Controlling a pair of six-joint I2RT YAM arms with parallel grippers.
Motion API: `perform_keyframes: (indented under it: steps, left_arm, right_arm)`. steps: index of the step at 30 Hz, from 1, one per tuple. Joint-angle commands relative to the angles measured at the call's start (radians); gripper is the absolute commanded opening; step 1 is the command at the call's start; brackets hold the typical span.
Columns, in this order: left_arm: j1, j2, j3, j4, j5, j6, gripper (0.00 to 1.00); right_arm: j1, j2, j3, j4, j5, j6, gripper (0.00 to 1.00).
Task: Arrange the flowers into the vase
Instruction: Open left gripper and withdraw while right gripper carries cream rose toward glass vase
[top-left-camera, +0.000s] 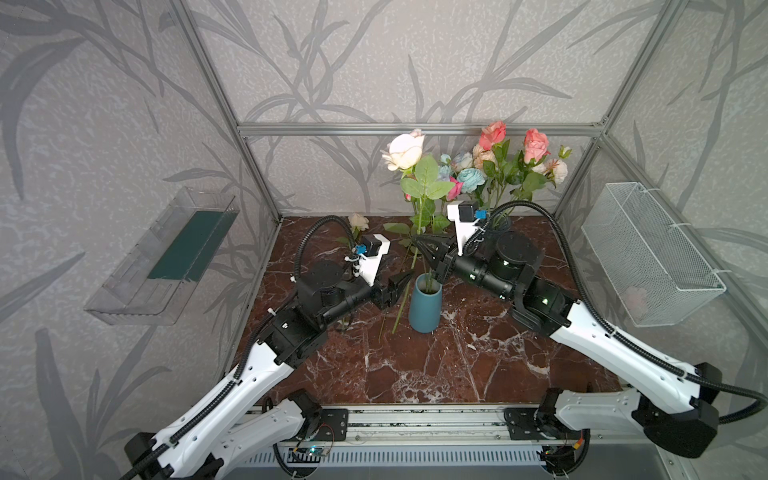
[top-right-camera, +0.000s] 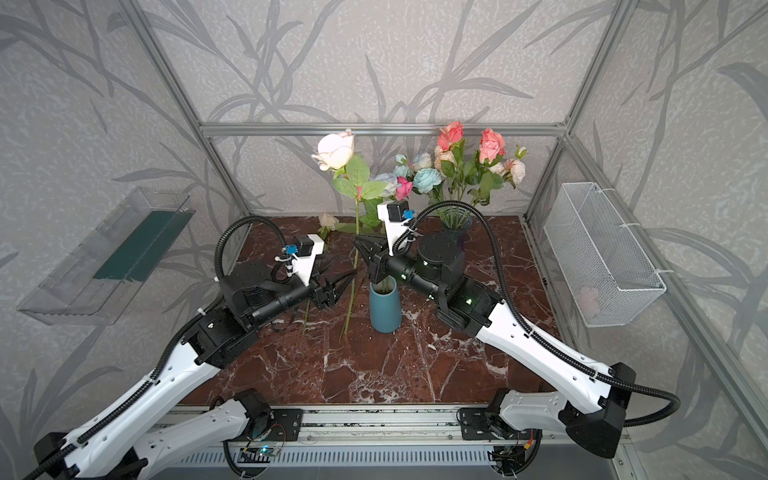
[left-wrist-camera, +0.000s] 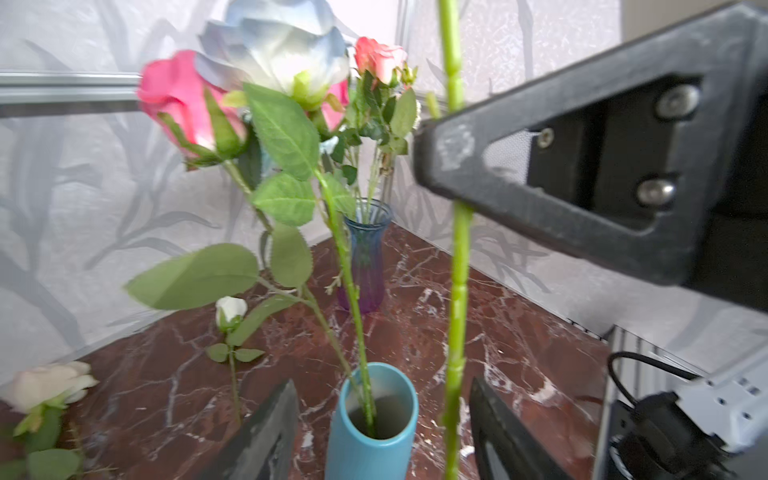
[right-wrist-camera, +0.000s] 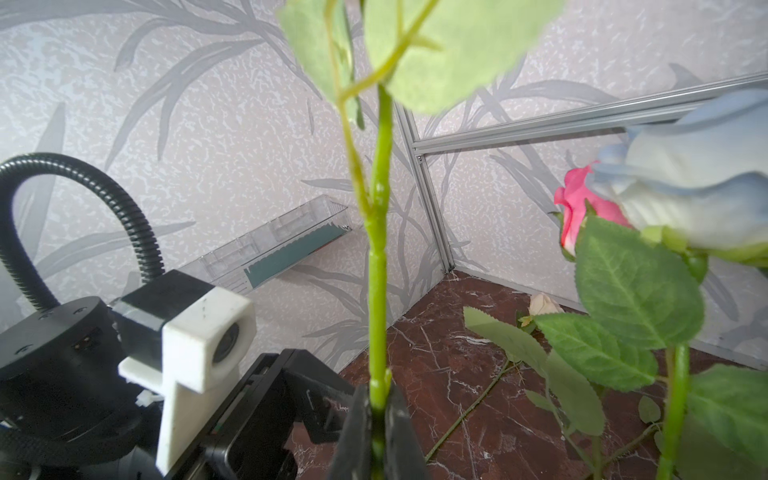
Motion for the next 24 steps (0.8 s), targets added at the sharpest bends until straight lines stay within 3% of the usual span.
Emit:
perform_keyframes:
  steps: [1,6,10,24]
  left_arm:
    - [-0.002,-0.055,-0.050,0.120,-0.323,0.019,0.68]
    - [0.007,-0.086,-0.095,0.190,-0.734,0.005,0.69]
    - [0.020,-0.061,-0.092,0.205,-0.927,-0.017,0.72]
    - [0.059,-0.046,-0.087,0.171,-0.917,-0.059,0.73]
  right_arm:
    - [0.002,-0.053,0.027,-0.004,0.038,-0.053,0.03]
    - [0.002,-0.073,0.049,-0.016,0.091,-0.109,0.03]
    - [-0.014,-0.096,0.061,-0.024,0.121,-0.145,0.03]
    - [-0.177,-0.093,0.154,-0.088,0.126,-0.169,0.02]
